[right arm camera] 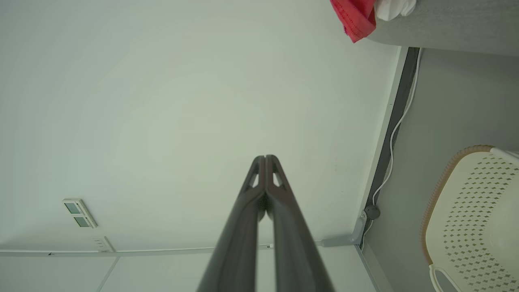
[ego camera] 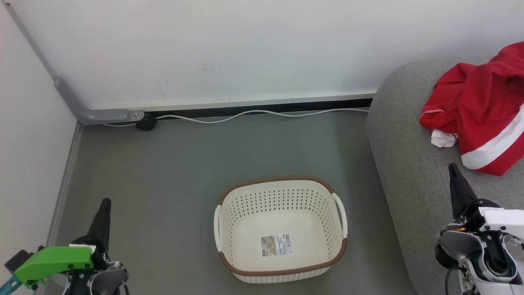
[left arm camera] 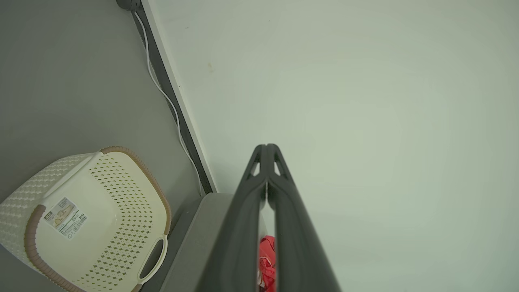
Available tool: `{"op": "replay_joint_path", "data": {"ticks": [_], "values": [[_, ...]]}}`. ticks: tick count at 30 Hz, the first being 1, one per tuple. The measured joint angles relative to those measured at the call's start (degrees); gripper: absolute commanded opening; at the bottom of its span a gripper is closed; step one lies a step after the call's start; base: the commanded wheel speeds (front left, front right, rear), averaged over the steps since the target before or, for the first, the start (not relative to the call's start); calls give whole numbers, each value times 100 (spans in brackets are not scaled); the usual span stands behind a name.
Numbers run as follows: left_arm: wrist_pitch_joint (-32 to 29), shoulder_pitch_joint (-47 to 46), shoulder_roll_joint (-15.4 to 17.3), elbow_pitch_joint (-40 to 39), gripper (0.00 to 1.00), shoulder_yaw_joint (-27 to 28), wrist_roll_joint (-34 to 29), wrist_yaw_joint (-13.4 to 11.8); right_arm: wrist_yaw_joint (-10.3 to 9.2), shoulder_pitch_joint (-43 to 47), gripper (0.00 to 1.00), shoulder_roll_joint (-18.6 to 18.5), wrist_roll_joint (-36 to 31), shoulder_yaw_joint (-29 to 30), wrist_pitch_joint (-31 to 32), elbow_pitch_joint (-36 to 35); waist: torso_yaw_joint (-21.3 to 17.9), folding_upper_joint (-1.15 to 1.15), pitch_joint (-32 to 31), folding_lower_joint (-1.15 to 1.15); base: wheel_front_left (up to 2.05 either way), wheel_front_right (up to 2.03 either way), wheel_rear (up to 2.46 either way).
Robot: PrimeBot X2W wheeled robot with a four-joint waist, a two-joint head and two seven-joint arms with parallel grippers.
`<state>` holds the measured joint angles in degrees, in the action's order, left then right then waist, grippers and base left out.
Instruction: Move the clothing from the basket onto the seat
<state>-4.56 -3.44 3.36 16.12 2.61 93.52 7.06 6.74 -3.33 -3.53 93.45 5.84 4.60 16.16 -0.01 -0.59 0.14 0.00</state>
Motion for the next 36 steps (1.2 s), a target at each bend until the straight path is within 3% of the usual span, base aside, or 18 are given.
{"op": "replay_joint_path", "data": {"ticks": [36], "values": [[-2, -5, -3, -2, 0, 13, 0, 0, 5, 0, 0, 3, 0, 13, 1, -5, 1, 0, 1, 0, 0, 0, 0]]}}
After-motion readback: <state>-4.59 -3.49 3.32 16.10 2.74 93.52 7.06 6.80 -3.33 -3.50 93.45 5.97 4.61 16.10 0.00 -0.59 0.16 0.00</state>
